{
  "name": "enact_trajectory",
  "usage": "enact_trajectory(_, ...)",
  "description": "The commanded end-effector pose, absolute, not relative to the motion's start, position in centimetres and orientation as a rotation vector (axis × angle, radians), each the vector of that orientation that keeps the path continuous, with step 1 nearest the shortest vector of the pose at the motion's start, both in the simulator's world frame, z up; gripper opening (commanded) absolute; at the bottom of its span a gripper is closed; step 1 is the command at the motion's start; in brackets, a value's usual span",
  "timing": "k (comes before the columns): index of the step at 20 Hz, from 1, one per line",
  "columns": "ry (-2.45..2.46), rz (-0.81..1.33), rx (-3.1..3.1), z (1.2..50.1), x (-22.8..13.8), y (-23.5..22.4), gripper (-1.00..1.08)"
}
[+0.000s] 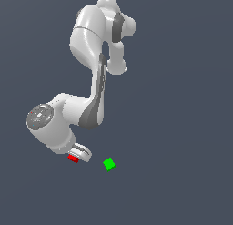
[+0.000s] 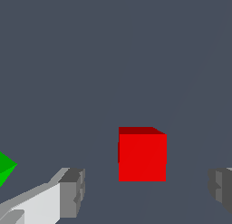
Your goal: Stack the red cube on top of the green cube.
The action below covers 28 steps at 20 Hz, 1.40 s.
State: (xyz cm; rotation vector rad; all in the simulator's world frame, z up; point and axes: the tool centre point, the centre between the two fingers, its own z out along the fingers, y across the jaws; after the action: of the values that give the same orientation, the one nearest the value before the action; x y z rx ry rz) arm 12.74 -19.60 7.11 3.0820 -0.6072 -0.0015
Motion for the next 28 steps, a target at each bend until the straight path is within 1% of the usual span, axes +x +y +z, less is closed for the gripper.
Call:
enact_trajectory(1, -0.614, 0.000, 3.081, 7.0, 12.9, -19.9, 1.00)
enact_trajectory(9, -0.617, -0.001, 3.080, 6.6, 12.9, -20.0, 1.00)
enact_trajectory(19, -0.618, 0.000, 3.080, 2.2, 12.9, -20.0, 1.00)
enact_trajectory(25, -0.618, 0.000, 3.080, 2.0, 13.0, -20.0, 1.00)
enact_trajectory(26, -0.618, 0.000, 3.080, 2.0, 13.0, -20.0, -1.00)
enact_trajectory(28, -0.618, 0.000, 3.080, 2.0, 13.0, -20.0, -1.00)
